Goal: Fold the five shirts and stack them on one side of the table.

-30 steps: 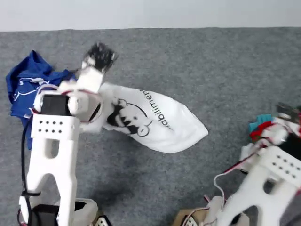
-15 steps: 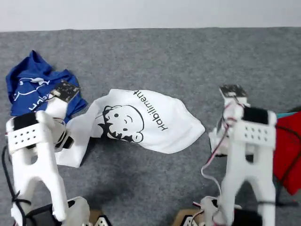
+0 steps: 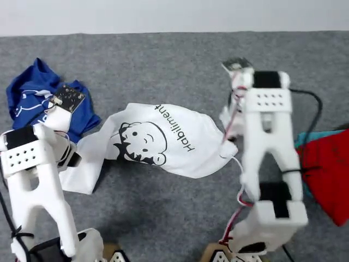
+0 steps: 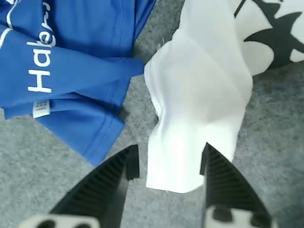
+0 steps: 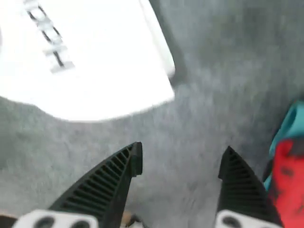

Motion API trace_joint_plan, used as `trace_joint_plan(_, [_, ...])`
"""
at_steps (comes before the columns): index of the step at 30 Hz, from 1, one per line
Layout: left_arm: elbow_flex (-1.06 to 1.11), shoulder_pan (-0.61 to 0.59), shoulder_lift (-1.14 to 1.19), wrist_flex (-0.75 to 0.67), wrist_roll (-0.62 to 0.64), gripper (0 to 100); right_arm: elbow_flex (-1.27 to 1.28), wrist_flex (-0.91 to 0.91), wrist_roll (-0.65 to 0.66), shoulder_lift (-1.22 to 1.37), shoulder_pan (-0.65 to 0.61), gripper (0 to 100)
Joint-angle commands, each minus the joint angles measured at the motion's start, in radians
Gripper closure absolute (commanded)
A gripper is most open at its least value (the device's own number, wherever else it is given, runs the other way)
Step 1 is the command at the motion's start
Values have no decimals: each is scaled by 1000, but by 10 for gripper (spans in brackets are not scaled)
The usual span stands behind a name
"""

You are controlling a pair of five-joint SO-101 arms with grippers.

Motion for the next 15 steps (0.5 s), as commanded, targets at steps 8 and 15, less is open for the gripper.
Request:
trace_joint_plan(8, [-30, -3, -32, 8, 72, 787, -557, 28, 166, 392, -174, 723])
trace_joint_plan(15, [12, -3, -32, 2, 72, 787, -950, 28, 218, 733, -222, 723])
